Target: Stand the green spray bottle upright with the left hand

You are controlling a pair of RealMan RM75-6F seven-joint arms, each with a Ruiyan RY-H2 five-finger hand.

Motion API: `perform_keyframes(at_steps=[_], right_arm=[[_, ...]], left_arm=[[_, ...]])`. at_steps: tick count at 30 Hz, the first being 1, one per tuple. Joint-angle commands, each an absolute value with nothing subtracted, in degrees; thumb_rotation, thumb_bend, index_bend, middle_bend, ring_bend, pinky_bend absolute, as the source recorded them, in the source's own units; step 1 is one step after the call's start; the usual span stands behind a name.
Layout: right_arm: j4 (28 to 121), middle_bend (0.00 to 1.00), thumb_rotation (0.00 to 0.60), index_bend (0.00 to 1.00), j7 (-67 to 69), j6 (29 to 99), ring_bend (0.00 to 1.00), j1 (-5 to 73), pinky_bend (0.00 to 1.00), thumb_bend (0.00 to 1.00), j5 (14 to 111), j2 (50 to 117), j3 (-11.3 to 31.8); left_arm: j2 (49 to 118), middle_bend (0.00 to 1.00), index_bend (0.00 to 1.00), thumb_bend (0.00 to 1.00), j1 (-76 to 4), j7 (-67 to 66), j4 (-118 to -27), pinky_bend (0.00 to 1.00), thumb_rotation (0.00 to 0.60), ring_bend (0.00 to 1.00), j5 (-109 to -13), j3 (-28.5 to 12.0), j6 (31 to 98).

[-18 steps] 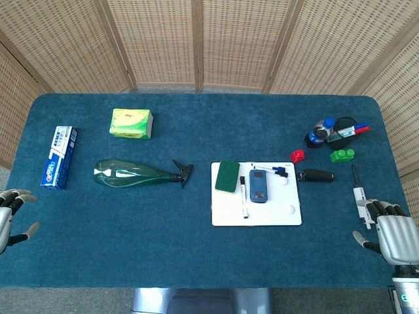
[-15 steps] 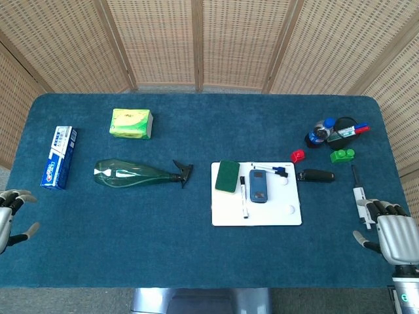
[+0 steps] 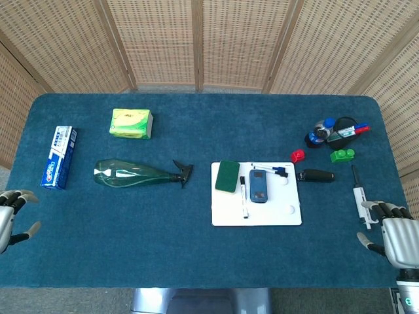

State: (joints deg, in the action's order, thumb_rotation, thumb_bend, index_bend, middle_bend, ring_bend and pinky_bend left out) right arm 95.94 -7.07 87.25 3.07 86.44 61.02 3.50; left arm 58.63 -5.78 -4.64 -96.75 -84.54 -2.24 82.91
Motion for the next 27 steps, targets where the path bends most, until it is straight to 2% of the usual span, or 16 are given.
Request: perform_keyframes(at_steps=[1,5,7,16,27], right_arm=[[96.05,0.36,0.600,0.30,-7.13,87.25,0.31,3.05,0.35,0.22,86.58,60.90,3.46],[96.35,0.36,0.600,0.30,-7.24,87.44,0.31,3.14,0.35,0.22,86.92,60.64,3.64],[96.54,0.36,0.600,0.30,-7.36,87.52,0.31,3.16,0.35,0.22,87.10,60.62,3.66],[97.11,0.36,0.600,0.30,-7.17,88.15,0.31,2.96,0.35,0.22,88.13,60.62,3.48],[96.82,0.36,0.600,0.30,-6.28,88.76,0.31,2.61,0.35,0.22,88.30,60.66,3.57]], left_arm=[[56.93,0.28,0.32,0.27,-7.62,-6.15,-98.27,0.23,0.600,0.23,-83.83,-2.42,79.62],[52.37,0.19,0.19,0.27,-12.36,-8.90,-103.13,0.21,0.600,0.17,-81.17,-3.00,70.75],[51.32,0.18,0.16,0.27,-14.41,-9.82,-104.15,0.21,0.600,0.16,-80.56,-3.83,68.31],[51.10,0.16,0.15,0.27,-25.20,-14.29,-105.44,0.21,0.600,0.16,-75.64,-8.24,56.55],[55.54,0.16,0.14,0.27,-35.77,-23.22,-105.85,0.22,0.600,0.16,-66.69,-10.77,48.07]])
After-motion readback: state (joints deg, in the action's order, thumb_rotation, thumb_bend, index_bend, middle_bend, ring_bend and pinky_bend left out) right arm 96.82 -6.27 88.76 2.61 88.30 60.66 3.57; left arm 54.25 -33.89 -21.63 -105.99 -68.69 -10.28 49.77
